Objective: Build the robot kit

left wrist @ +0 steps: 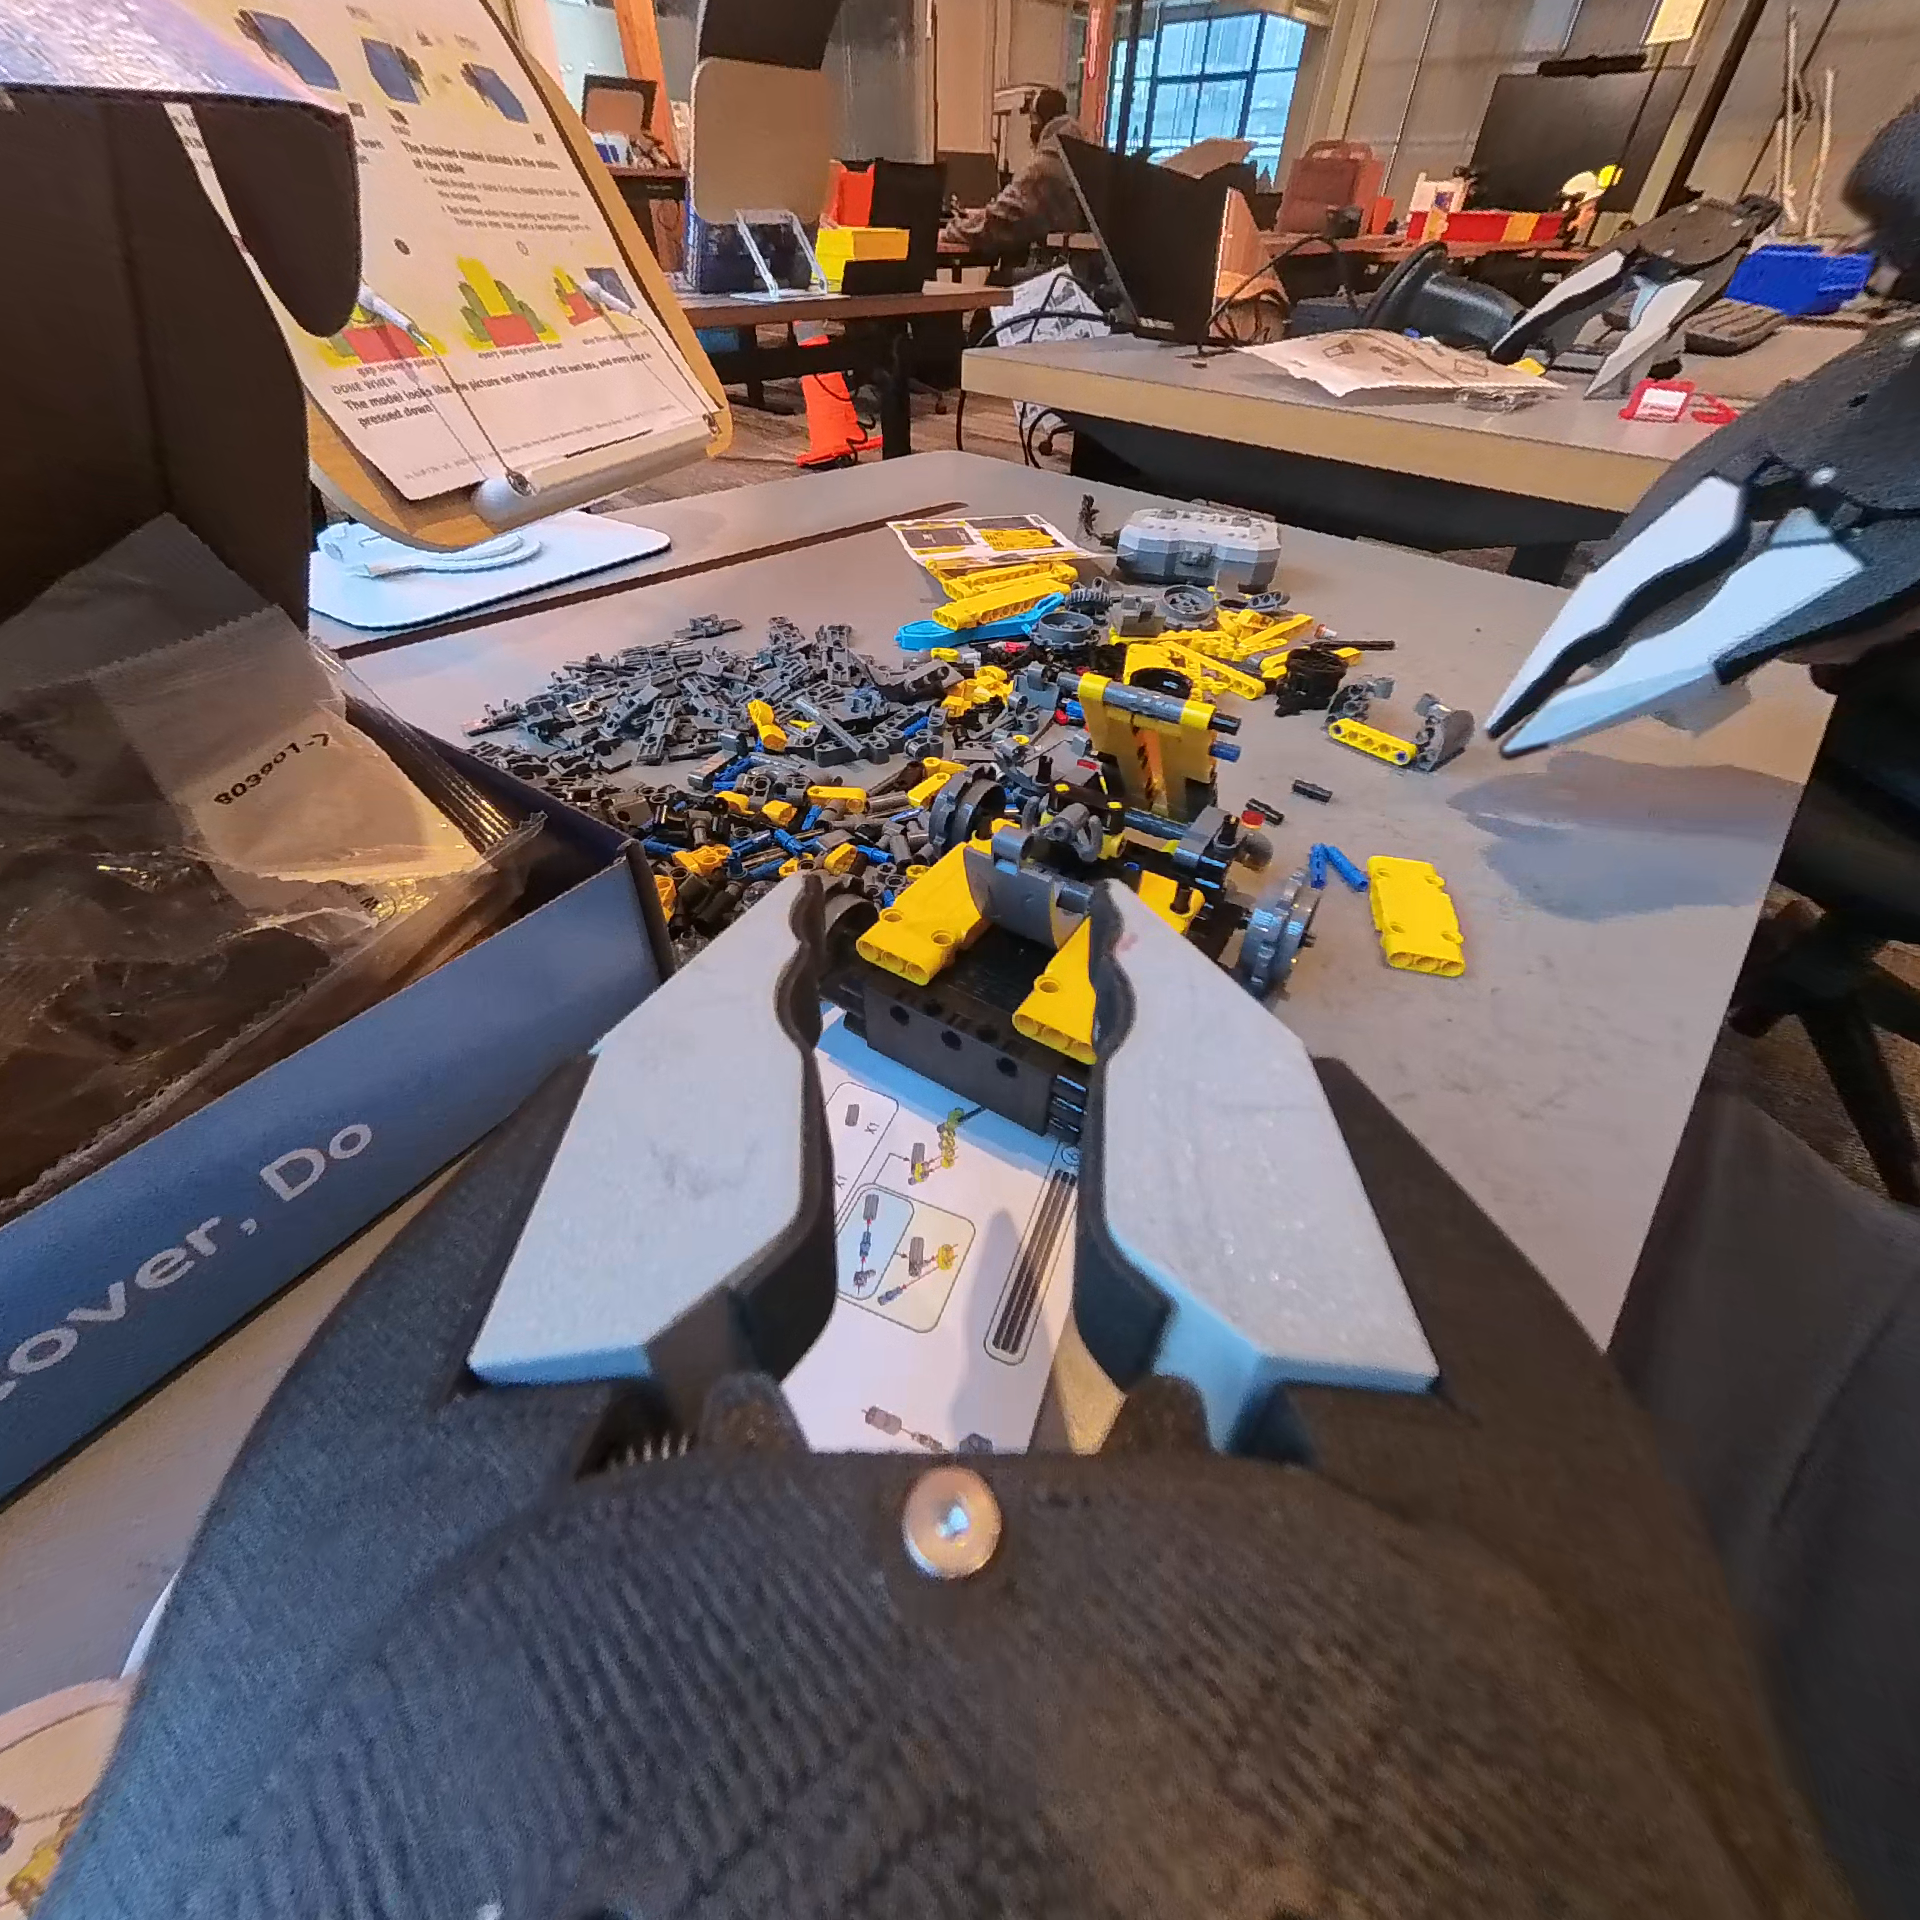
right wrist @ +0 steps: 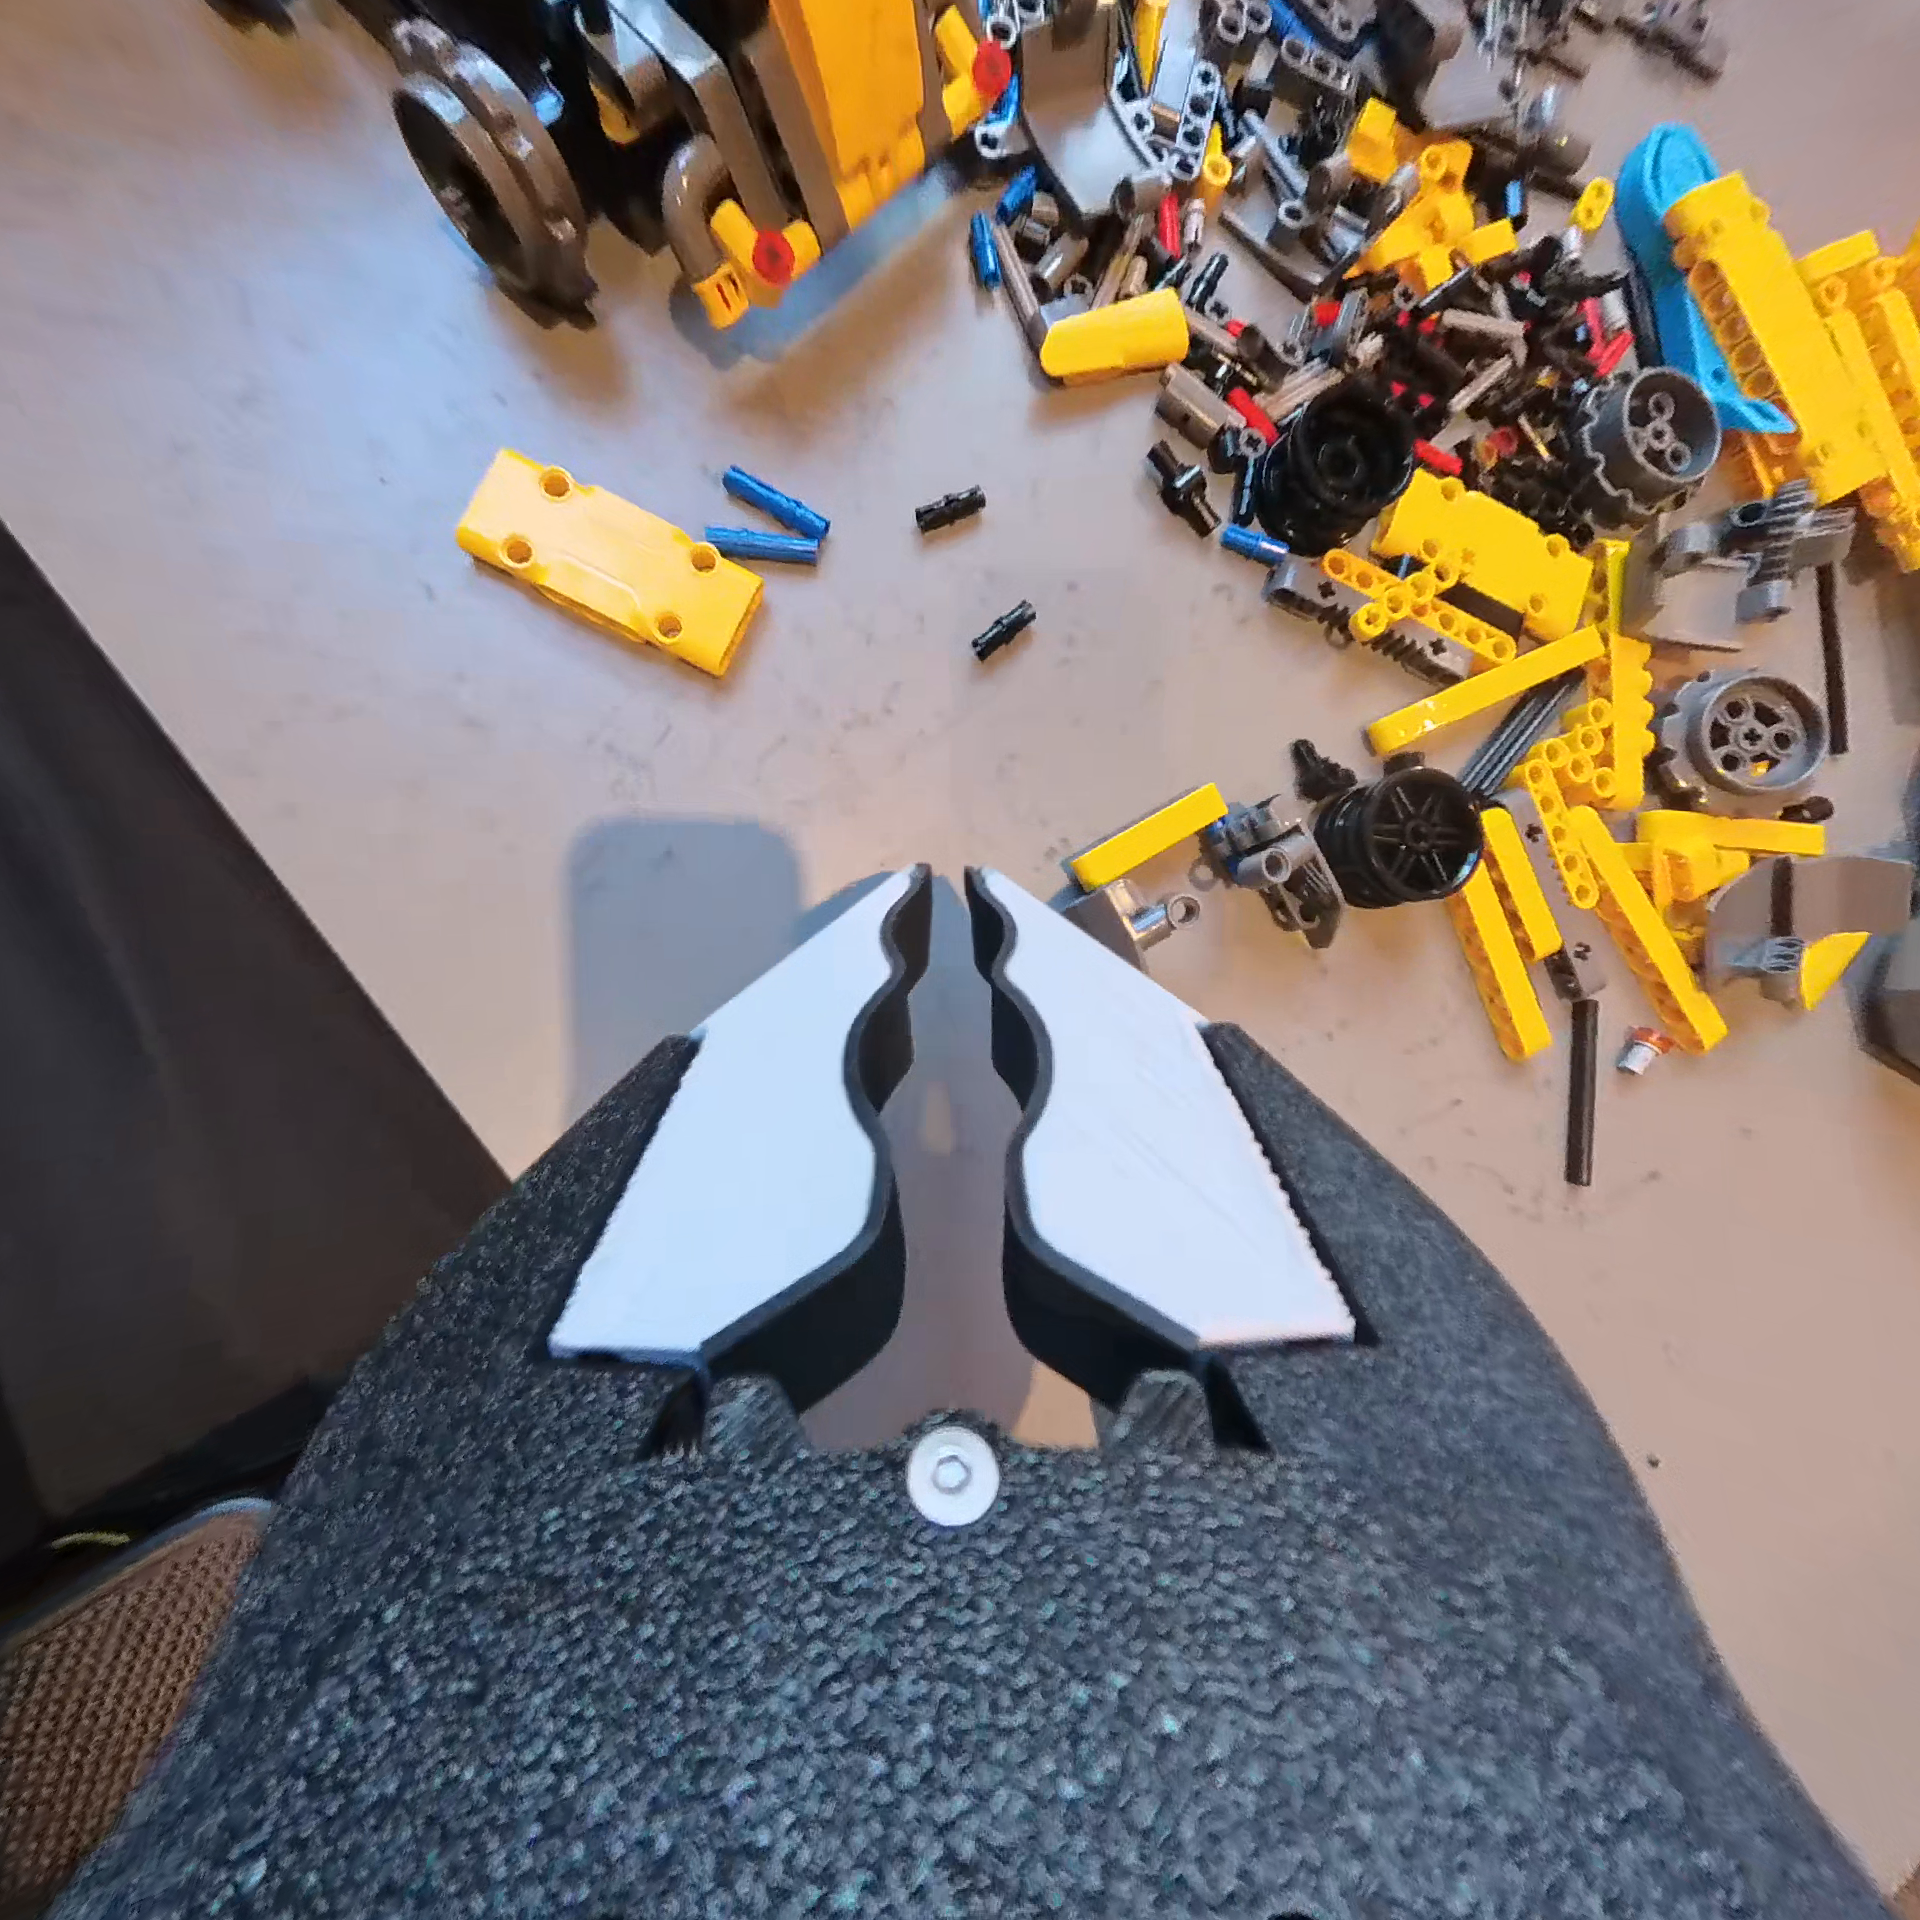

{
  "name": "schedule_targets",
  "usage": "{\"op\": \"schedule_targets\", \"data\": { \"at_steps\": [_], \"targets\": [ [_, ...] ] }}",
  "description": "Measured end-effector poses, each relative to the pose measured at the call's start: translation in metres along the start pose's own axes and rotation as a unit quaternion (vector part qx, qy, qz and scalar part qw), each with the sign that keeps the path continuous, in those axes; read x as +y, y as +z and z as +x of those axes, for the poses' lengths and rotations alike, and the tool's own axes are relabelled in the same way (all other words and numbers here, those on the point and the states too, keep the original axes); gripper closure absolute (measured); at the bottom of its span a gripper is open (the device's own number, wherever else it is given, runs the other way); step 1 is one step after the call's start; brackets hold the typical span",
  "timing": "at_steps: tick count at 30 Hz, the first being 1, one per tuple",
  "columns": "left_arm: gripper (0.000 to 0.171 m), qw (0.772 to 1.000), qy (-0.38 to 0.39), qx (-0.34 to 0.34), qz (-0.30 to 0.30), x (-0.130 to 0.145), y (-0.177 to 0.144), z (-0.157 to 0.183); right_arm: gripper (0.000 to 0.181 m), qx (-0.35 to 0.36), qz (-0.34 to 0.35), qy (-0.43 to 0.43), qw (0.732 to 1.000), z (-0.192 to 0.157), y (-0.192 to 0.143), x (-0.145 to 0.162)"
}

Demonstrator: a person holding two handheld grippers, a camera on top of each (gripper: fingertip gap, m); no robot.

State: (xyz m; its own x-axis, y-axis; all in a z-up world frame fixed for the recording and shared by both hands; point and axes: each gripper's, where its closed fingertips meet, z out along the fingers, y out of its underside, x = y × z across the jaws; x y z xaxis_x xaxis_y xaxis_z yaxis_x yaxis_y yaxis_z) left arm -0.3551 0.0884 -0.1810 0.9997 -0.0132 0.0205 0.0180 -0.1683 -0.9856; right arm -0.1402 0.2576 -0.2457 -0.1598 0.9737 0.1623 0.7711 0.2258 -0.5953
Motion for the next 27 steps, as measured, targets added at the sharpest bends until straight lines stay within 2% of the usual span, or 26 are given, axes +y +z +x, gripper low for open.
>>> {"op": "schedule_targets", "data": {
  "at_steps": [4, 9, 14, 23, 27],
  "targets": [
    [0.122, 1.0, -0.001, 0.0, 0.0, 0.0, 0.0, 0.0, 0.174, 0.002, 0.021, 0.004, 1.0, -0.002, 0.0, -0.003],
    [0.122, 1.0, -0.002, 0.002, -0.001, 0.0, 0.0, 0.0, 0.171, -0.033, 0.055, 0.01, 0.998, -0.018, 0.004, -0.011],
    [0.122, 1.0, -0.003, 0.003, -0.005, 0.001, 0.001, 0.0, 0.165, -0.062, 0.045, -0.013, 0.997, -0.034, 0.021, -0.012],
    [0.122, 1.0, -0.002, 0.006, -0.001, 0.0, 0.0, 0.001, 0.15, -0.123, 0.055, -0.062, 0.989, -0.058, 0.035, -0.038],
    [0.122, 1.0, -0.002, 0.008, 0.002, -0.001, -0.001, 0.002, 0.149, -0.146, 0.042, -0.069, 0.986, -0.065, 0.043, -0.04]
  ]
}}
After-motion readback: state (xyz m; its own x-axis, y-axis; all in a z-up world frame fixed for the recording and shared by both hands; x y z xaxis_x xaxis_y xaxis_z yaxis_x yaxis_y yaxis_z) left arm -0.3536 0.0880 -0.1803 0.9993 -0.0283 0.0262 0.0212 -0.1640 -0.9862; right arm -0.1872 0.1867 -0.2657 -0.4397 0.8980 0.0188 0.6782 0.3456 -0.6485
